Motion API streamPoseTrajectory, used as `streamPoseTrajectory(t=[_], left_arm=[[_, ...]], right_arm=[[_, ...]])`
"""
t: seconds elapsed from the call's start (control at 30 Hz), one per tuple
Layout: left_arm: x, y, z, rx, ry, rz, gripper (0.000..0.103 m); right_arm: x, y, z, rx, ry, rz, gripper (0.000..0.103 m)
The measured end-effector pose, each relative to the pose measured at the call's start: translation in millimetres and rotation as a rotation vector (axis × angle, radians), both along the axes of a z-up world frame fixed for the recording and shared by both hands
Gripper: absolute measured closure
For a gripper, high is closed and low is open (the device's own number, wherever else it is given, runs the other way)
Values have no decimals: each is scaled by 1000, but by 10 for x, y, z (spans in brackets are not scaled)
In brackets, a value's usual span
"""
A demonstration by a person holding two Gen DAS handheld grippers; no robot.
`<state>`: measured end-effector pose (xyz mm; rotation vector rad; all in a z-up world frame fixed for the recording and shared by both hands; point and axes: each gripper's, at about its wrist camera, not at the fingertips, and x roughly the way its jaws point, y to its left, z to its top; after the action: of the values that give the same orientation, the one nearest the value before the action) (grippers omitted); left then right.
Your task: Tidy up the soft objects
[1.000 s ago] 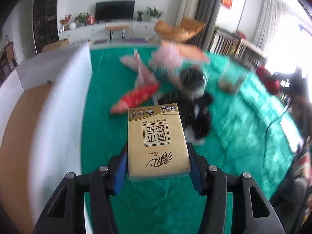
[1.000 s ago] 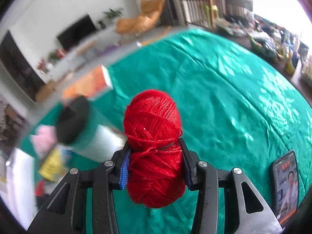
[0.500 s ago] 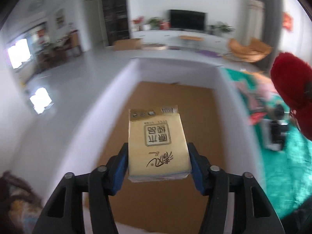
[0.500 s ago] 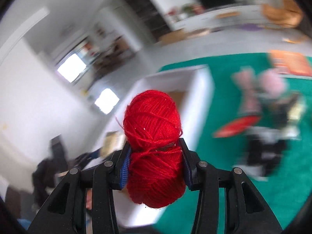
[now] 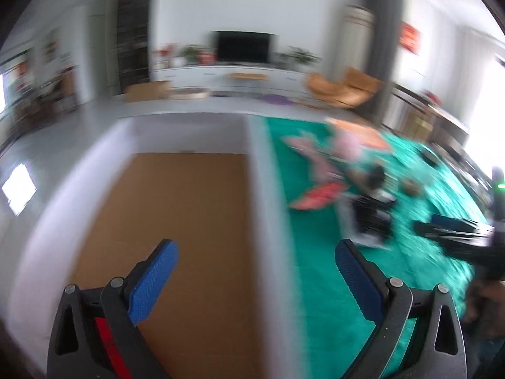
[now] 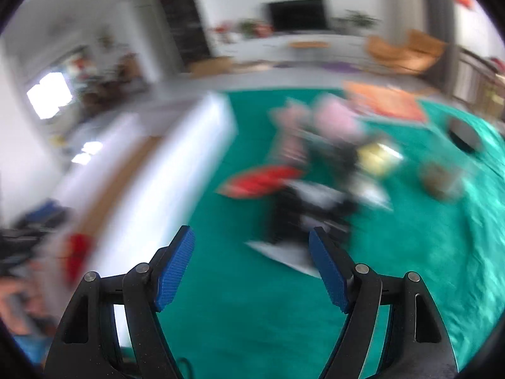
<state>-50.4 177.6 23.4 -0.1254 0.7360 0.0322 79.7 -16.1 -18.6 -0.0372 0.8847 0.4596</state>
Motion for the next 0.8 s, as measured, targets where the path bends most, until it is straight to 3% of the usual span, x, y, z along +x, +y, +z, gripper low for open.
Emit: streamPoseTrajectory(t=[0.17, 0.27, 0.5, 0.67, 0.8], left_arm=[[223, -821, -209, 51, 64, -165, 4], [334, -1003, -317, 6, 103, -201, 4], [636, -1102, -782, 46, 186, -153, 4], [814, -1016, -1135, 30, 257, -108, 4], [874, -1034, -1177, 77, 237, -102, 3]], right_arm=[[205, -703, -534, -157, 5, -192, 25], [115, -953, -606, -155, 12, -259, 25], [239, -1180, -648, -179, -9, -318, 25], [-148, -1155, -503, -182, -15, -335, 25], [-212, -1184, -504, -186, -10, -347, 25]])
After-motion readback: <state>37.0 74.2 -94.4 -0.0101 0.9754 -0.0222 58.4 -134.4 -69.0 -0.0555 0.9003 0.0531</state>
